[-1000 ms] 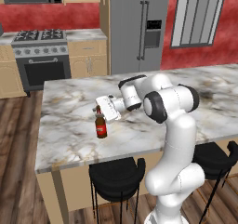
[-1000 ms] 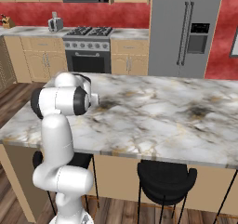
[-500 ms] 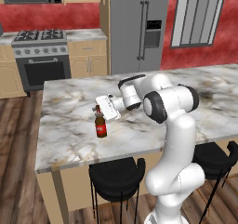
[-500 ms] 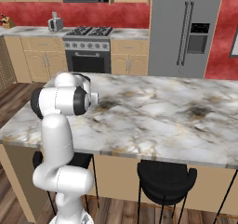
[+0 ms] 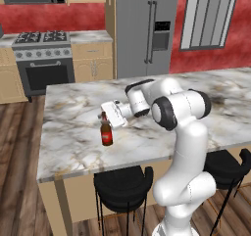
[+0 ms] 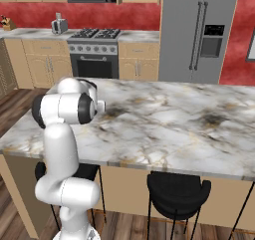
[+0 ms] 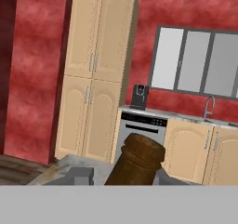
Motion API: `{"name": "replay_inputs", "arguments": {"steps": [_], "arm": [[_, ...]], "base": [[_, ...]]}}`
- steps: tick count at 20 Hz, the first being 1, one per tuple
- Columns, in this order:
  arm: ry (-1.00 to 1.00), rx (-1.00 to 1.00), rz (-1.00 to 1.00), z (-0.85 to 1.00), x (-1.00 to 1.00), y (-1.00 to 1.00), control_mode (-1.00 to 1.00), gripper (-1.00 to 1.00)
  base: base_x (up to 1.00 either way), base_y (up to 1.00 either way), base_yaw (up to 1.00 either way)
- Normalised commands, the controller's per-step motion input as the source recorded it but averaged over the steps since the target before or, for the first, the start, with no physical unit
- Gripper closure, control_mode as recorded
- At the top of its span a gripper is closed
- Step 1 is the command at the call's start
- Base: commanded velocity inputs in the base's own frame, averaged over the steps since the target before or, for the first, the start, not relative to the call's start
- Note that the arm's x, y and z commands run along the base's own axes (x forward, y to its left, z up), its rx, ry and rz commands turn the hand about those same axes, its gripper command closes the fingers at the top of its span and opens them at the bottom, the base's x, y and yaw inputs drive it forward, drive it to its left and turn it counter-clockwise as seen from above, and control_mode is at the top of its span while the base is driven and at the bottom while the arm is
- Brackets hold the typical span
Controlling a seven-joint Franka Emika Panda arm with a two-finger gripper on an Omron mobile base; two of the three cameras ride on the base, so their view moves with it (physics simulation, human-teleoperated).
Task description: Get the candle and the beer from the cabinet and move them to the dining counter.
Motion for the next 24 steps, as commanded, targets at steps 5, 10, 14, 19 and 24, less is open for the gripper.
{"name": "replay_inputs", "arguments": {"steps": [5, 10, 14, 19, 24], "arm": [[0.0, 0.0, 0.0, -0.25, -0.35, 0.0, -1.0, 1.0], [0.0, 0.02, 0.0, -0.27, -0.38, 0.0, -1.0, 1.0], [0.0, 0.02, 0.0, -0.16, -0.18, 0.0, -1.0, 1.0], [0.05, 0.04, 0.0, -0.02, 0.0, 0.0, -1.0, 1.0], [0.08, 0.04, 0.0, -0.01, 0.0, 0.0, -1.0, 1.0]], "base": [[0.0, 0.0, 0.0], [0.0, 0.0, 0.0], [0.0, 0.0, 0.0], [0.0, 0.0, 0.0], [0.0, 0.0, 0.0]]}}
